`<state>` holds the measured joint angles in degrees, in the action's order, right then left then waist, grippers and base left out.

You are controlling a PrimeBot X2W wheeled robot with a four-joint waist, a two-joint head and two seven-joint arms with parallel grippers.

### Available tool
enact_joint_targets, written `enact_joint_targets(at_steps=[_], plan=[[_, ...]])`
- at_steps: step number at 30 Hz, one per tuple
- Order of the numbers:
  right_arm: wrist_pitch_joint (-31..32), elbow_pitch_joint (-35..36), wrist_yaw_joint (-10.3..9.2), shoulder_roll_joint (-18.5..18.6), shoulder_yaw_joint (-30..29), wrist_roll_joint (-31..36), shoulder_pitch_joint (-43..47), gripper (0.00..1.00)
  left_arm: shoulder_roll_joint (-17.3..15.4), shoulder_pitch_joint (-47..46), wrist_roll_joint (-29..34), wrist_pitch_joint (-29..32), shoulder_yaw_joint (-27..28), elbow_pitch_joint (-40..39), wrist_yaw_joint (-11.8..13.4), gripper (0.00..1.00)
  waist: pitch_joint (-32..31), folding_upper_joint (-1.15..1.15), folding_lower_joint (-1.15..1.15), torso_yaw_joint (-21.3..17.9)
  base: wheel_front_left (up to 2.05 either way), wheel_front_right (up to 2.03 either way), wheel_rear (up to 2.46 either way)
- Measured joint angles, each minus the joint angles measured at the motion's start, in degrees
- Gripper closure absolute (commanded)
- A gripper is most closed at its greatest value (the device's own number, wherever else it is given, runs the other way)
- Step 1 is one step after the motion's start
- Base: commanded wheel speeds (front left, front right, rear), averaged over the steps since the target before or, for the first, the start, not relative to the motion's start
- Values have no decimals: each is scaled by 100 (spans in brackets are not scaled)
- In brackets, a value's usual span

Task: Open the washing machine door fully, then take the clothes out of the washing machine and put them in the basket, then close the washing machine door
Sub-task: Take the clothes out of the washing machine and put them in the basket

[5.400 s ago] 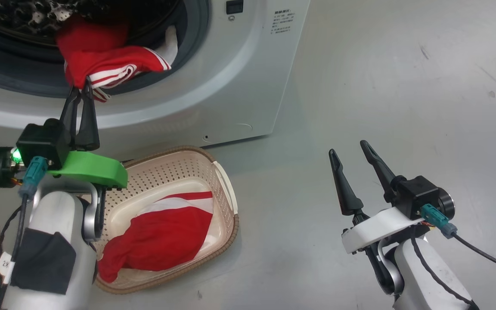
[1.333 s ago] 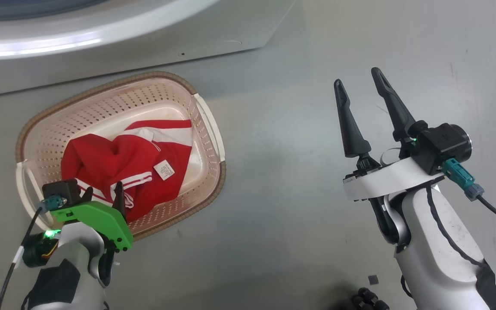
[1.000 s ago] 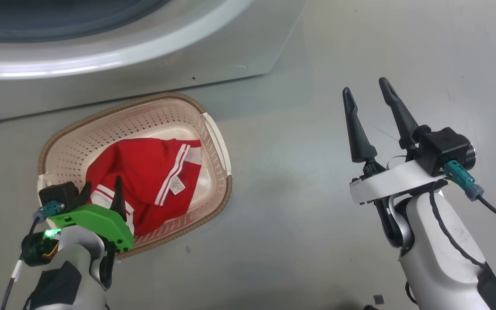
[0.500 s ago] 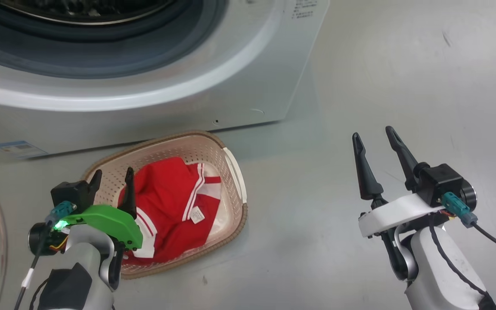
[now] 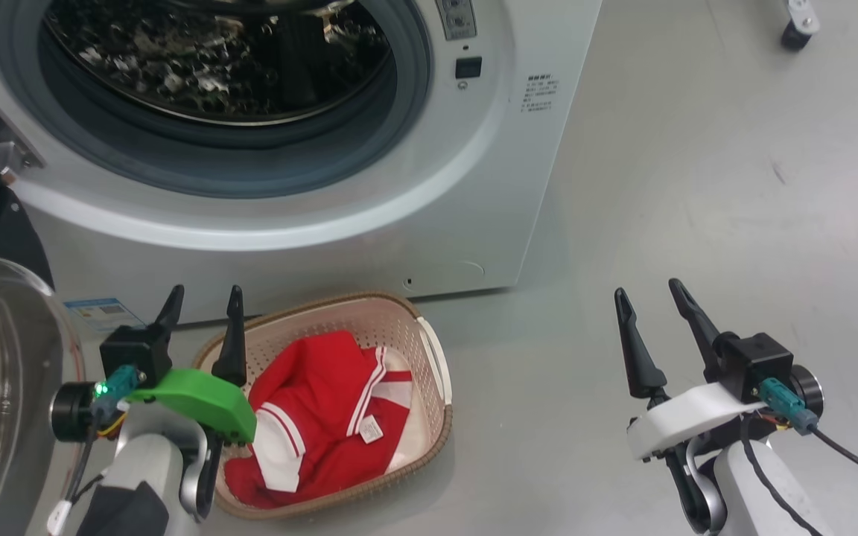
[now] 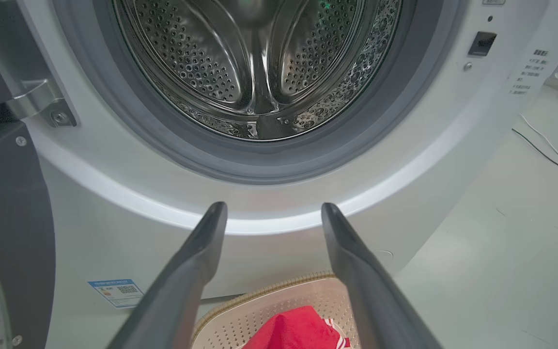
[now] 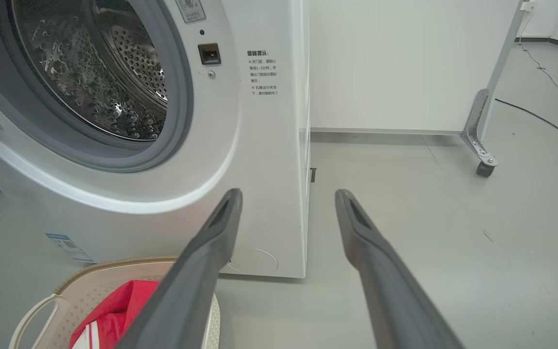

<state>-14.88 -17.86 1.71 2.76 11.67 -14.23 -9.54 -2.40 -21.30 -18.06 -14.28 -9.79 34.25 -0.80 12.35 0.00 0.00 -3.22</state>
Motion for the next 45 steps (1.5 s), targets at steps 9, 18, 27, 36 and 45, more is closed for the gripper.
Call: enact_joint_targets(at_steps=[9,18,27,36,45], plan=[[0,-46,24,-4,11,1,363,0,-29,726,175,0,-89,-541,126,0,-583,0,0,83,0,0,0],[0,-55,24,-15,36,1,701,0,-44,1372,305,0,-156,-977,261,0,-1007,0,0,89,0,0,0],[0,-43,23,-20,2,2,914,0,-48,1857,305,0,-186,-1334,360,0,-1234,0,0,102,0,0,0],[0,22,23,-21,0,19,938,0,-49,2218,323,0,-240,-1700,453,0,-1272,0,0,103,0,0,0],[0,45,23,-21,0,19,1005,0,-54,2435,341,22,-246,-2059,511,0,-1288,0,0,103,0,0,0]])
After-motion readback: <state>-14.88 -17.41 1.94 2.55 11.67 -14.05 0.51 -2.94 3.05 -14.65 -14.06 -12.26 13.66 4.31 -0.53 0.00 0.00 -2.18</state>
